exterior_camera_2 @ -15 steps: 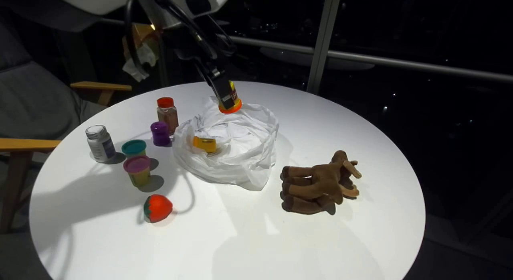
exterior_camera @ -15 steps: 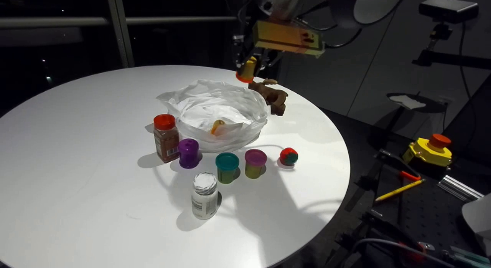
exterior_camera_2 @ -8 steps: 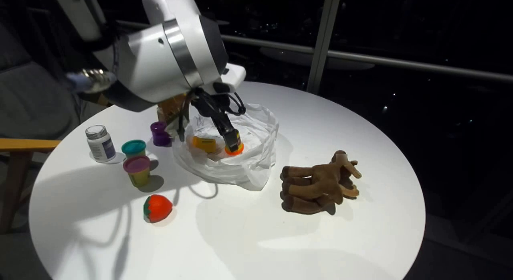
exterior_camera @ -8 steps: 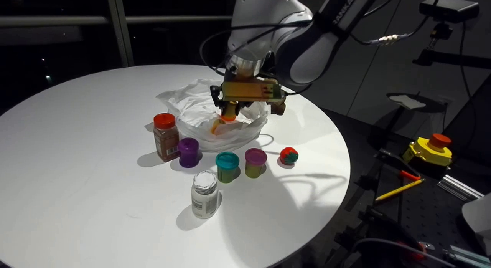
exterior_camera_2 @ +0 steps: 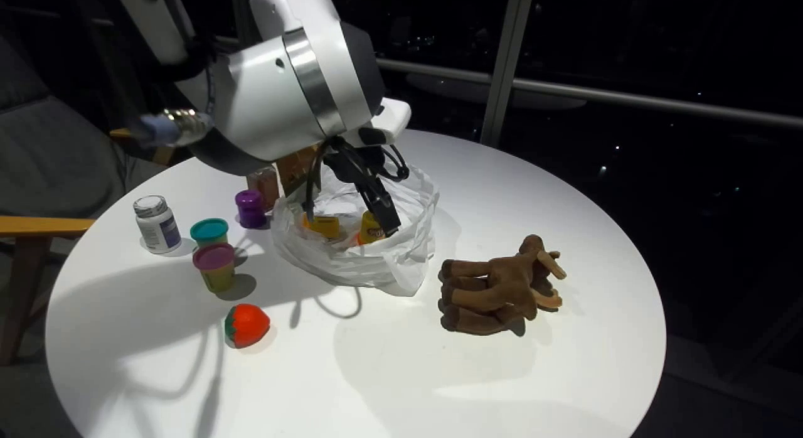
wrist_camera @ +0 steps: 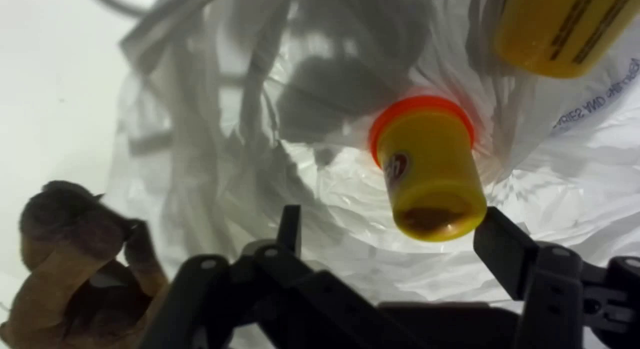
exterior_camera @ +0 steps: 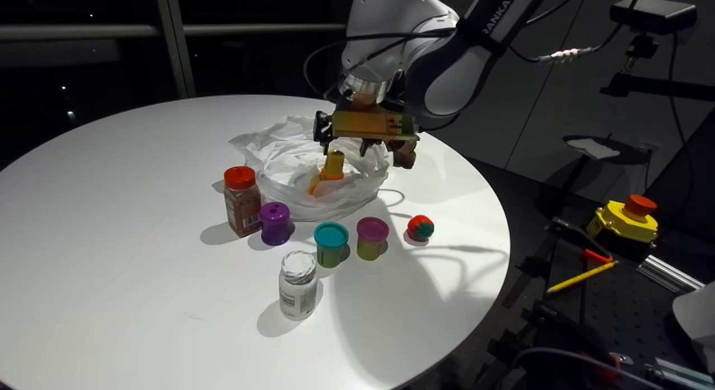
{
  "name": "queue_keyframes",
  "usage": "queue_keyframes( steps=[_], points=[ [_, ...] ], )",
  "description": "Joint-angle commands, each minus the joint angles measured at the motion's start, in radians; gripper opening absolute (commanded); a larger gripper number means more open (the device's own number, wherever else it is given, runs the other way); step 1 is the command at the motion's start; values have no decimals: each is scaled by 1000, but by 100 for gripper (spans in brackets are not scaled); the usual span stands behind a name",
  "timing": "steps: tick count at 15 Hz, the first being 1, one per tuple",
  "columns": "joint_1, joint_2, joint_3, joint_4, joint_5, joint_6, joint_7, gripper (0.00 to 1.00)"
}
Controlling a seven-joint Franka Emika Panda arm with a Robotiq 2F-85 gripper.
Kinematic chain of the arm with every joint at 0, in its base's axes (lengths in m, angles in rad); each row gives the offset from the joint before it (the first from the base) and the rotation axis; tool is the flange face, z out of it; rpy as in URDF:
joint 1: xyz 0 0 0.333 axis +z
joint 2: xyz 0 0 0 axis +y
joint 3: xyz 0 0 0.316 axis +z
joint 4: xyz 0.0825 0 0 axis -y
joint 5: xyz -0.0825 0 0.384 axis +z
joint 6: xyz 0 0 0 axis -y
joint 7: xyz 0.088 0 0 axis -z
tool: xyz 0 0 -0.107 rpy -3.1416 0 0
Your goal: Pick up the objects from the table and put them on the plastic
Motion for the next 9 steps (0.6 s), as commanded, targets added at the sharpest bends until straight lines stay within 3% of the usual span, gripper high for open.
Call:
queue_keyframes(
  steps=[1,5,9],
  points=[
    [12,-238,-8,-220,-27,-29,-1,100],
    [-7,-451,48,-416,15,-32,-52,100],
    [2,-623,134,-632,146,-30,-157,100]
  ],
)
